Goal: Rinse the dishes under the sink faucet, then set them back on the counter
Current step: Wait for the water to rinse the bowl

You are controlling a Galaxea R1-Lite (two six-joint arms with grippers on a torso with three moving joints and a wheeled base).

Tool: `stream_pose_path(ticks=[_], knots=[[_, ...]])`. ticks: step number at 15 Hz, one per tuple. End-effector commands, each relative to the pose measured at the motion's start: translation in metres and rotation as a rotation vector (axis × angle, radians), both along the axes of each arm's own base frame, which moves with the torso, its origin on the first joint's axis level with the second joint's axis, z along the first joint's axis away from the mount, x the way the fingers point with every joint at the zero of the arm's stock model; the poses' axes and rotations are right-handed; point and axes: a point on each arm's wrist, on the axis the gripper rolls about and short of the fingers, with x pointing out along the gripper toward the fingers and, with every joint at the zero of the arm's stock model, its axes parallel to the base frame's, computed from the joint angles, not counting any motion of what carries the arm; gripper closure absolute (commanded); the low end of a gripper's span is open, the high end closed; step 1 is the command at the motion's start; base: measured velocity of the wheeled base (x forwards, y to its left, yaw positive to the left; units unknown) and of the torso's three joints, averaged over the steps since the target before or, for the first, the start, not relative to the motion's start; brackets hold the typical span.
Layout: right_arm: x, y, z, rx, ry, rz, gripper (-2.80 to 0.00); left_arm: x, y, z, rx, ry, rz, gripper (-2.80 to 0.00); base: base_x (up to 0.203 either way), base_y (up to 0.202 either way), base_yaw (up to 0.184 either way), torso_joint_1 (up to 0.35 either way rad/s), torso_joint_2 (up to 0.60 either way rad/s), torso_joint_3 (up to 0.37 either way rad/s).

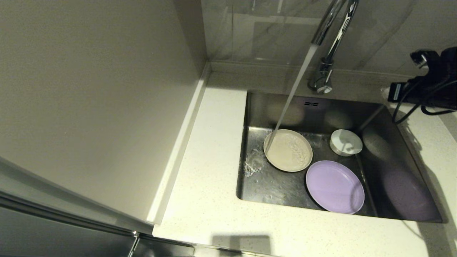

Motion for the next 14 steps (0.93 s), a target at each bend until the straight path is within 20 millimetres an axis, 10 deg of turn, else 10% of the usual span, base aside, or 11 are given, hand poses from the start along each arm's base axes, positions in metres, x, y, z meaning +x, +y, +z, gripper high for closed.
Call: stream_pose_path(ticks=[1, 5, 9, 14], knots=[[-0.063, 0.007, 0.004, 0.016, 0.149, -0.041, 0.0, 0.0, 0.0, 0.0, -0.001, -0.004, 0.0, 0.0, 0.0, 0.0, 0.0, 0.0, 0.0, 0.0], [-0.187, 0.048, -0.011, 0.021, 0.246, -0.065, 0.0, 0.0, 0.0, 0.0, -0.001, -0.005, 0.001, 0.0, 0.0, 0.0, 0.0, 0.0, 0.0, 0.0], [-0.292, 0.091, -0.067, -0.024, 0.098, -0.014, 0.0, 0.0, 0.0, 0.0, 0.001, -0.004, 0.001, 0.0, 0.0, 0.0, 0.0, 0.0, 0.0, 0.0], [-0.379, 0.117, -0.128, -0.08, -0.195, 0.097, 0.0, 0.0, 0.0, 0.0, -0.001, -0.004, 0.001, 0.0, 0.0, 0.0, 0.0, 0.0, 0.0, 0.0]])
